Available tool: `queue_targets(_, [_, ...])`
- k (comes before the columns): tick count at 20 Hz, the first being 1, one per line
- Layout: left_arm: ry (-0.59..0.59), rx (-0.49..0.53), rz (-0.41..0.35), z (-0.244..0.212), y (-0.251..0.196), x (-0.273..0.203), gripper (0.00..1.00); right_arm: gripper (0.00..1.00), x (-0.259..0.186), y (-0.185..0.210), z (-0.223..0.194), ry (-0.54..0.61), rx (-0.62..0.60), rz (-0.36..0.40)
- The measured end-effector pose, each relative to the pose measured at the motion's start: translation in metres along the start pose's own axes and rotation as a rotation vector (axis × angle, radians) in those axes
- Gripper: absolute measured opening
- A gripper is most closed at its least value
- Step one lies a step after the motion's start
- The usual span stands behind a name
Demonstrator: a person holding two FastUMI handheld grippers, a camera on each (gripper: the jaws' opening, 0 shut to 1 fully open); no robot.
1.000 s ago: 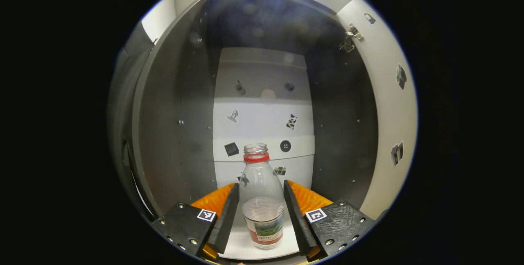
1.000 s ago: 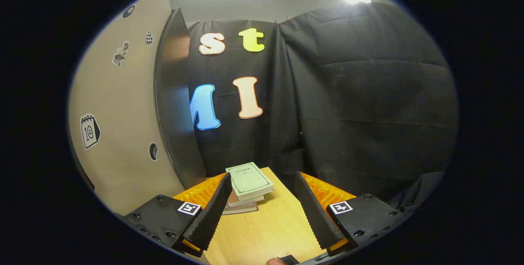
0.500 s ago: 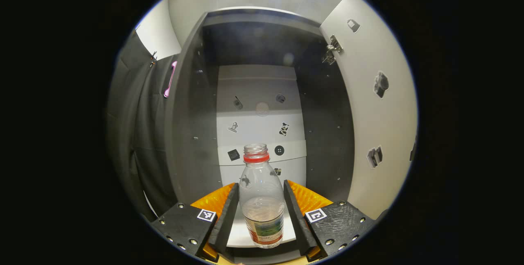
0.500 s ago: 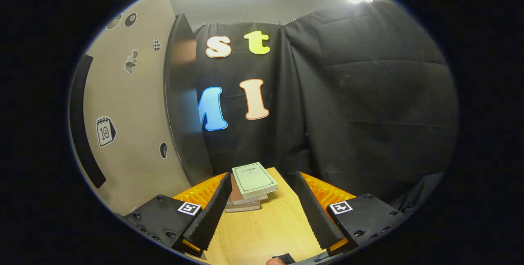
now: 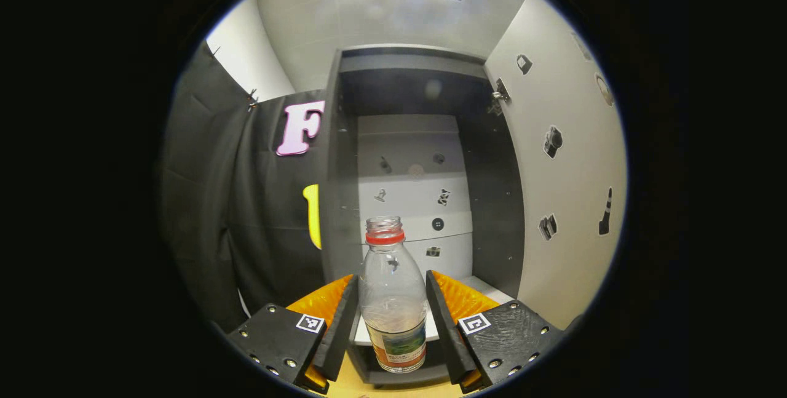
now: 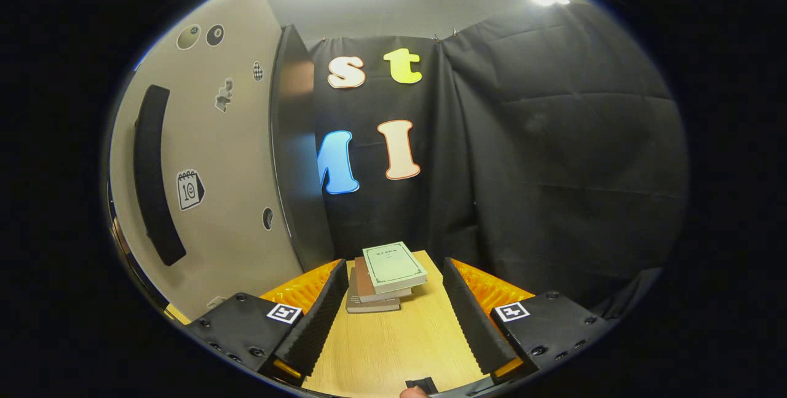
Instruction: Open the cabinet door with the right hand, grasp the bottle in the cabinet with the left hand and place it on the coaster, then close the cabinet door with the right hand.
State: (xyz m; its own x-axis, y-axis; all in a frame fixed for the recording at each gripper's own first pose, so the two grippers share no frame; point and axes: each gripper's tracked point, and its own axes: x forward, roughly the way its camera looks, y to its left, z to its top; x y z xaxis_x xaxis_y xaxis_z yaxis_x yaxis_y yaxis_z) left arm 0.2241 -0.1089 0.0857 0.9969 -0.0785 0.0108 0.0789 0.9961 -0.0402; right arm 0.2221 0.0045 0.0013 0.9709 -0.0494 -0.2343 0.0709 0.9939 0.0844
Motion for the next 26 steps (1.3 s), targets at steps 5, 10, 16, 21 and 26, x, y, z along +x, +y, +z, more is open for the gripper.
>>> queue_targets(5, [0.044, -0.017, 0.065, -0.032, 0.029, -0.045, 0.61, 0.98, -0.004, 0.006, -0.007, 0.007, 0.015, 0.032])
queue_targets(10, [0.052, -0.036, 0.120, -0.069, 0.054, -0.087, 0.62, 0.98, -0.004, 0.013, -0.017, 0.025, 0.040, 0.052])
queue_targets(16, [0.075, -0.058, 0.163, -0.127, 0.067, -0.131, 0.60, 0.98, -0.008, 0.022, -0.026, 0.039, 0.050, 0.078])
queue_targets(21, [0.091, -0.056, 0.169, -0.173, 0.069, -0.152, 0.62, 0.98, -0.008, 0.025, -0.030, 0.045, 0.037, 0.077])
queue_targets(26, [0.139, -0.059, 0.168, -0.226, 0.067, -0.168, 0.61, 0.98, -0.006, 0.028, -0.034, 0.058, 0.007, 0.071])
